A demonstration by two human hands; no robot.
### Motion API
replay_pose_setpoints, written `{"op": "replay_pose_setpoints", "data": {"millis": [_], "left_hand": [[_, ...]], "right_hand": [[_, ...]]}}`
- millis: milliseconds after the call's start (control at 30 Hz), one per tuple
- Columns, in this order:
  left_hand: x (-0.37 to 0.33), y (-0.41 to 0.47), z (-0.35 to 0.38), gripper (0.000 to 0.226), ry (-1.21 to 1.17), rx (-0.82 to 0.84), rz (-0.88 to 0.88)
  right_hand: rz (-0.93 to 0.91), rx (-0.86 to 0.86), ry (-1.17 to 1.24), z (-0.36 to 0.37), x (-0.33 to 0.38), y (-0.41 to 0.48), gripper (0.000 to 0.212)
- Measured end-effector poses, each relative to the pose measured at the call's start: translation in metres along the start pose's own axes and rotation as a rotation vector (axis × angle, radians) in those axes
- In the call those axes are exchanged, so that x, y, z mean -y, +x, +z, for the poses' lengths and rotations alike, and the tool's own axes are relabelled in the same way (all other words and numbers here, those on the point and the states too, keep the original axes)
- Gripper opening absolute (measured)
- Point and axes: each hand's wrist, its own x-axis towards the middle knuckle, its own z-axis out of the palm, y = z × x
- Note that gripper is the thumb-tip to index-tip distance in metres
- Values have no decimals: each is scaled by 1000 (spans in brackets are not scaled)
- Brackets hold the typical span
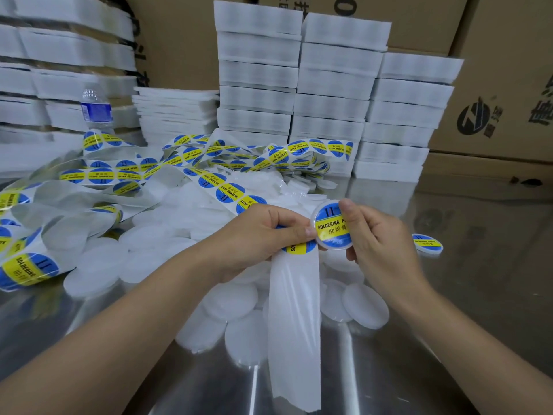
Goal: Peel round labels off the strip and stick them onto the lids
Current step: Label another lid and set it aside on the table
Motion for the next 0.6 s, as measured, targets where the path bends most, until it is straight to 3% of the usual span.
{"op": "replay_pose_setpoints", "data": {"millis": [267, 333, 400, 500, 600], "left_hand": [[-2, 1, -1, 20, -23, -29, -39], [-2, 2, -1, 19, -33, -58, -43], [-2, 2, -1, 19, -32, -84, -38], [-2, 2, -2, 20, -50, -90, -25], [-2, 2, -2, 18, -55, -91, -17]], "right_hand": [[-4, -41, -5, -1, -4, 0, 62], [-34, -56, 9, -3, -2, 1, 47], [-106, 5, 42, -5, 2, 0, 16], [-266, 111, -27, -7, 5, -4, 48], [-369, 122, -94, -5, 5, -5, 63]]}}
